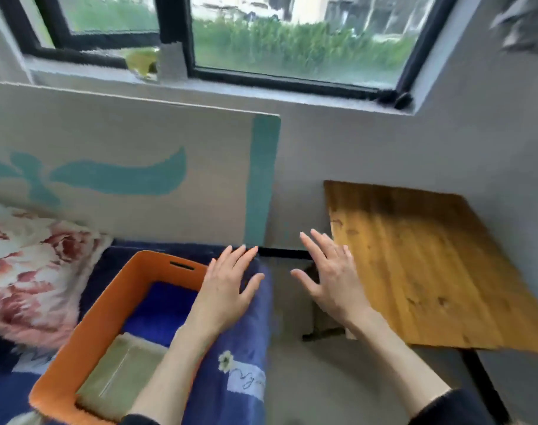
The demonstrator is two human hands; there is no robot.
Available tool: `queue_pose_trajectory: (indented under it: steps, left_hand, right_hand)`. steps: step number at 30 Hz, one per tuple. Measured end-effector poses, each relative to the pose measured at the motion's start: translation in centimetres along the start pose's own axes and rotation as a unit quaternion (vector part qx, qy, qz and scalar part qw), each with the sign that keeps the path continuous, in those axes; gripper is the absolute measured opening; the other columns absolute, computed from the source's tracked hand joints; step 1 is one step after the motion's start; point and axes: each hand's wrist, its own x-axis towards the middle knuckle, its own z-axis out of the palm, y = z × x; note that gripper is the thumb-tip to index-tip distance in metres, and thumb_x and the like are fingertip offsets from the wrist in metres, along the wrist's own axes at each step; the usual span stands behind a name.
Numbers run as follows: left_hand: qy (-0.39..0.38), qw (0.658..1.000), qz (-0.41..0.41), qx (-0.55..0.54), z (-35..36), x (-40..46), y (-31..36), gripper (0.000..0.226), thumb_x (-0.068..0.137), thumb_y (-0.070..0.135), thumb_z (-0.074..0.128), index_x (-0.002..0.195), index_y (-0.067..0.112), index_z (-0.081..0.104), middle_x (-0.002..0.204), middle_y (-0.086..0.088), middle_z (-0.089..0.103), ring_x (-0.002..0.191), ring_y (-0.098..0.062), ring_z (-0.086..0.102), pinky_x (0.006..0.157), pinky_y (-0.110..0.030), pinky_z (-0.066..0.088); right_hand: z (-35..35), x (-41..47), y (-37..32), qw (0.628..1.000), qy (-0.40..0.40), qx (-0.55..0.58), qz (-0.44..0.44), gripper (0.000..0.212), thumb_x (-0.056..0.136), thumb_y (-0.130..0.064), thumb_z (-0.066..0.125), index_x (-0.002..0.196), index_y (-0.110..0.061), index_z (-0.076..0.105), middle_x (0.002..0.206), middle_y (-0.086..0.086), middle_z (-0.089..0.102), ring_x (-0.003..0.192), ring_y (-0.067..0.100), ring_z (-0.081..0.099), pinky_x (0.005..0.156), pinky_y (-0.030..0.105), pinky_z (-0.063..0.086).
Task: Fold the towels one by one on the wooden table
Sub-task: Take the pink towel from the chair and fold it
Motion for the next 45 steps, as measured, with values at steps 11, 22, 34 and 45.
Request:
queue_pose_trajectory:
  steps: [11, 22, 34, 45]
  left_hand:
    - [-0.134, 0.935, 0.330, -0.002, 10.6, -4.5, 22.8, 0.052, 0.092, 0.043, 0.047, 0.141, 0.025, 0.039, 0.148, -0.001, 0.037, 0.142, -0.022, 0.021, 0.114, -0.043, 0.023]
    - [-0.264, 0.814, 0.511, -0.088, 19.5, -28.4, 42.4, 0.046, 0.094, 0.035, 0.049, 0.138, 0.021, 0.042, 0.147, 0.003, 0.037, 0.143, -0.016, 0.017, 0.116, -0.029, 0.015]
    - [-0.428, 0.610, 0.661, -0.094, 29.9, -55.3, 55.9, 0.045, 0.095, 0.042, 0.040, 0.137, 0.025, 0.041, 0.144, 0.005, 0.040, 0.137, -0.013, 0.029, 0.112, -0.034, 0.029]
    - [-0.546, 0.448, 0.708, -0.023, 43.1, -74.6, 66.0, 0.041, 0.098, 0.038, 0.038, 0.137, 0.027, 0.040, 0.145, 0.004, 0.037, 0.137, -0.014, 0.029, 0.111, -0.028, 0.026]
  right_hand:
    - [-12.0, -26.0, 12.8, 0.941, 0.143, -0.023, 0.306, 0.064, 0.091, -0.049, 0.046, 0.147, -0.030, 0.020, 0.154, -0.003, 0.024, 0.143, 0.014, 0.016, 0.117, 0.045, 0.011]
    - [-18.1, -60.5, 10.9, 0.821, 0.239, -0.091, 0.510, 0.054, 0.093, -0.038, 0.049, 0.143, -0.023, 0.032, 0.145, -0.004, 0.039, 0.135, 0.013, 0.031, 0.112, 0.041, 0.026]
    - [-19.8, -89.9, 4.5, 0.633, 0.299, -0.126, 0.703, 0.049, 0.091, -0.025, 0.055, 0.137, -0.015, 0.042, 0.136, 0.002, 0.050, 0.128, 0.018, 0.044, 0.107, 0.042, 0.035]
    - [-20.0, -109.0, 6.5, 0.475, 0.282, -0.094, 0.828, 0.047, 0.087, -0.019, 0.061, 0.132, -0.010, 0.050, 0.130, 0.005, 0.056, 0.121, 0.021, 0.051, 0.101, 0.028, 0.036]
